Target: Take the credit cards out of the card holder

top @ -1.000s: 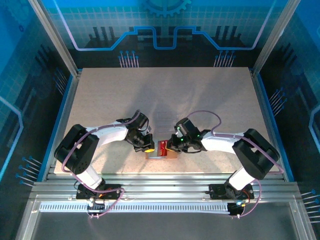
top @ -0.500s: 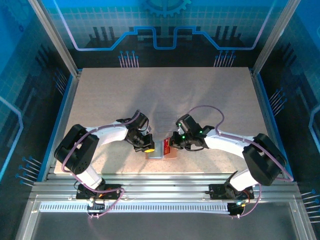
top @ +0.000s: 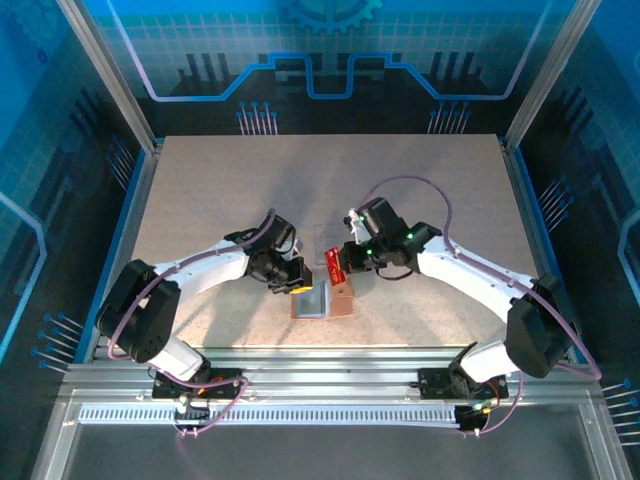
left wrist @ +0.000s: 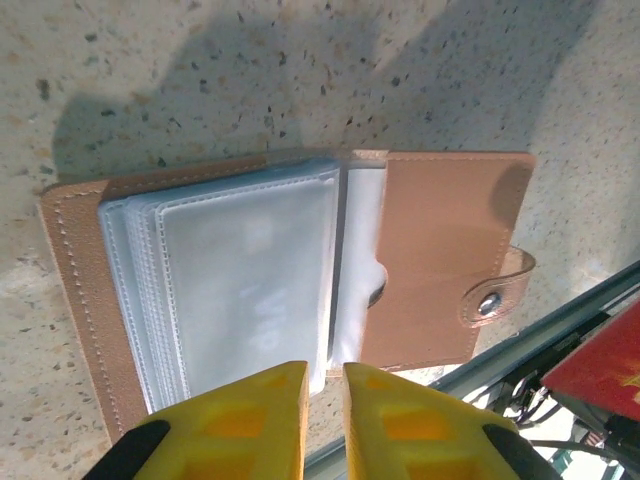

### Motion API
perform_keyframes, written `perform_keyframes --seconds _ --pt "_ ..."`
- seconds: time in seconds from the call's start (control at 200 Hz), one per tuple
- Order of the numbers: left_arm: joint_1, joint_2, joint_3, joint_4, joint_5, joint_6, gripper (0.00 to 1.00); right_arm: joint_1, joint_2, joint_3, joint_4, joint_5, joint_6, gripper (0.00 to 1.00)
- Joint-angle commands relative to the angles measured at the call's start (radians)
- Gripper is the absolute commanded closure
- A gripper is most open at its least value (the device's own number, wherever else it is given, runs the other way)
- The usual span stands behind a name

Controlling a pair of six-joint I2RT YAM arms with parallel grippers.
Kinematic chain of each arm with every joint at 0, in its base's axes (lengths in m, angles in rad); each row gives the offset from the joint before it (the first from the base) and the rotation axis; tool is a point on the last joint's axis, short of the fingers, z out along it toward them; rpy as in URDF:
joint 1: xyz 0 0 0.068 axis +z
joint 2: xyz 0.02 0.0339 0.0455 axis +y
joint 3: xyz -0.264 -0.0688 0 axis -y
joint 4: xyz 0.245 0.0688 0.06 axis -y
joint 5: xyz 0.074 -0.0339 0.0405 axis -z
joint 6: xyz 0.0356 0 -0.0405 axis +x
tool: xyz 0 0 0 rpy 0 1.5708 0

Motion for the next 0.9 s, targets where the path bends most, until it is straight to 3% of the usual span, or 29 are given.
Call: perform_keyframes --seconds 0.0,0.26,0.415,0.64,0.895 --pt "0.032 -0.044 0.004 -0.025 -0.027 0.002 0.83 -0.016 0.067 0.112 -0.172 0.076 -0.32 1.0" --pt "0.098 -0.117 -0.063 -0.008 -0.034 0.01 0.83 -0.031 0.245 0.366 -0.349 0.148 -0.839 1.0" --pt "0.148 -0.151 -0.109 0.001 -0.029 0.013 0.83 -0.032 0.36 0.523 -0.461 0.185 -1.068 1.0" --pt "0.212 -0.205 -0.149 -0.003 -0.003 0.03 0.8 -0.03 0.506 0.717 -0.571 0.21 -1.255 1.0" --pt "0.265 -0.245 -0.165 -0.017 0.016 0.046 0.79 -0.027 0.662 0.928 -0.729 0.226 -1.326 1.0"
